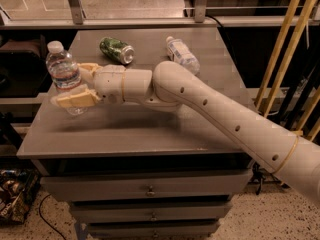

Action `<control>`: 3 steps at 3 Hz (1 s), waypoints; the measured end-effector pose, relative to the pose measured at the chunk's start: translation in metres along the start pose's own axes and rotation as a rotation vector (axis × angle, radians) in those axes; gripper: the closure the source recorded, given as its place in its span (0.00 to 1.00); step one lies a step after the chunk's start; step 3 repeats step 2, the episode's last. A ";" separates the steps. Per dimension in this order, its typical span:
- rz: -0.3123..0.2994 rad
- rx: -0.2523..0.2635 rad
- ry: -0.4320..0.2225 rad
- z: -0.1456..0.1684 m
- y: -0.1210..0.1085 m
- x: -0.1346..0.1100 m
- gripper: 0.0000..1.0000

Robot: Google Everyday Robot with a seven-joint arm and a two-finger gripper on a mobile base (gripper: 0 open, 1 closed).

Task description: Place water bottle upright

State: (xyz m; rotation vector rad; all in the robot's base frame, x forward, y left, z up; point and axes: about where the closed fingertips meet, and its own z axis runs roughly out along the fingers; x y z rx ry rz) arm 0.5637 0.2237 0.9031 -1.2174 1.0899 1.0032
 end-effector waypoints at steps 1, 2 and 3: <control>0.006 0.011 0.003 -0.002 0.001 0.001 0.00; 0.006 0.011 0.003 -0.002 0.001 0.001 0.00; 0.006 0.011 0.003 -0.002 0.001 0.001 0.00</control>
Offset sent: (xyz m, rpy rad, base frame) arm -0.0009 -0.0015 -0.0009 -0.0001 0.0055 -0.0096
